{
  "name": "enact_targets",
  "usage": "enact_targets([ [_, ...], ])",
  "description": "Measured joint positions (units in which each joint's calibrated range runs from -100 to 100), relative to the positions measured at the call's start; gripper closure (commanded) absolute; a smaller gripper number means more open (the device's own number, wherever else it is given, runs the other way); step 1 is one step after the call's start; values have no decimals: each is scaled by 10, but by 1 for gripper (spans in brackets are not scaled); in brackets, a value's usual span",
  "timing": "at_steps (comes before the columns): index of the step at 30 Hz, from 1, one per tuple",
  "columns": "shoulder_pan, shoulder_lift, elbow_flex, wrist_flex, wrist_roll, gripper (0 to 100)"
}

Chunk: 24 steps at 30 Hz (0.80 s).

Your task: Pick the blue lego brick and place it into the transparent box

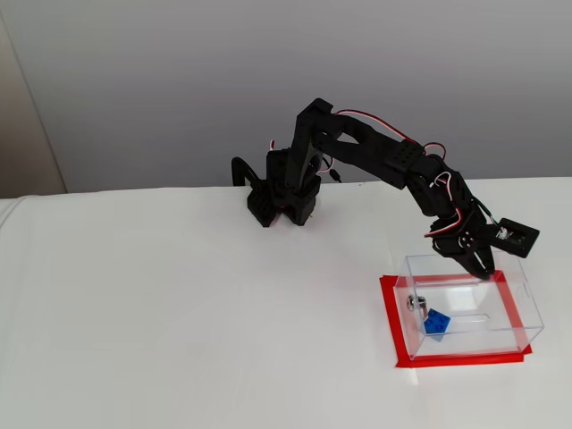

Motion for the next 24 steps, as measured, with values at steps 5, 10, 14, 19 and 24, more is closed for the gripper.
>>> enact_targets([
  [5,0,-8,0,0,0,98],
  [10,2,-23,0,0,0,97],
  [14,31,-85,29,-1,0,97],
  [19,90,-188,134,-3,-1,97],
  [24,124,-293,237,-3,0,97],
])
